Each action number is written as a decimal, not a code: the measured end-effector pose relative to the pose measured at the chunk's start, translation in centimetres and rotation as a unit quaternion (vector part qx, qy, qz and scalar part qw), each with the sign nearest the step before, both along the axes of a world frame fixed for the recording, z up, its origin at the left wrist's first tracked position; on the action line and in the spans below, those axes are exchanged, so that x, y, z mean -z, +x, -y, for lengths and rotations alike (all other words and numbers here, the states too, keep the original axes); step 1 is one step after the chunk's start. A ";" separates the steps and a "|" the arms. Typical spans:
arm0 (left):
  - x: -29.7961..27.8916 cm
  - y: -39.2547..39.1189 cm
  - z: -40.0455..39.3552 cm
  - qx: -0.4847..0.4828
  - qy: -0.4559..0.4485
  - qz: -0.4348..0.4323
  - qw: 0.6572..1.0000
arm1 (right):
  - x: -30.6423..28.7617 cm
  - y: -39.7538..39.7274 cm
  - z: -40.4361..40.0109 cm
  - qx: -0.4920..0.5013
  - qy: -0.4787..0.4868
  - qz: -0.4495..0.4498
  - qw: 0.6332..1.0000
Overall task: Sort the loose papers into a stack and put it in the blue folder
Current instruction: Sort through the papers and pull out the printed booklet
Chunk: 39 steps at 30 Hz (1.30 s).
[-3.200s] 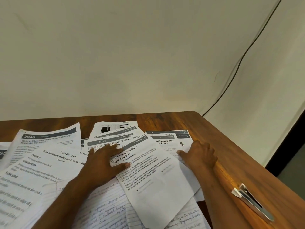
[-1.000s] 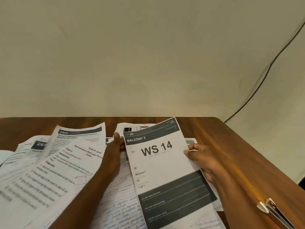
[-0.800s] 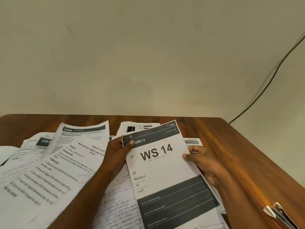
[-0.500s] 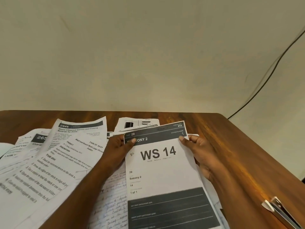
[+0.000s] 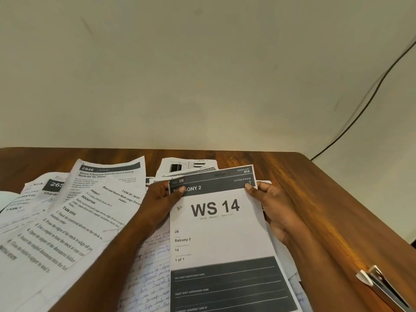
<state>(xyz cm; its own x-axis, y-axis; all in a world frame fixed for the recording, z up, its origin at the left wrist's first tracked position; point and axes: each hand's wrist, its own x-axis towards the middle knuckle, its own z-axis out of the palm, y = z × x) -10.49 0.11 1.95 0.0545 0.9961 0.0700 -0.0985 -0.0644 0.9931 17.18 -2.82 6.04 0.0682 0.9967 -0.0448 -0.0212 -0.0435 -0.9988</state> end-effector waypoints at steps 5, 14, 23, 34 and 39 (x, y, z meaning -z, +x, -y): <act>0.0 0.1 0.0 0.007 0.003 0.034 0.999 | -0.1 -0.1 0.2 0.000 0.001 -0.012 1.000; -0.5 -0.1 0.8 0.055 0.001 0.019 0.998 | 0.6 -0.5 0.2 -0.001 0.019 0.025 1.000; -0.4 0.0 0.7 0.050 0.051 -0.159 0.985 | 1.2 -1.3 0.4 -0.075 -0.030 0.101 0.992; -1.5 0.8 0.7 0.072 0.048 -0.311 0.946 | 1.9 -3.0 0.5 -0.059 -0.003 0.134 0.989; -1.9 1.5 0.1 0.061 0.085 -0.418 0.902 | 2.3 -3.4 0.3 -0.047 0.005 0.162 0.986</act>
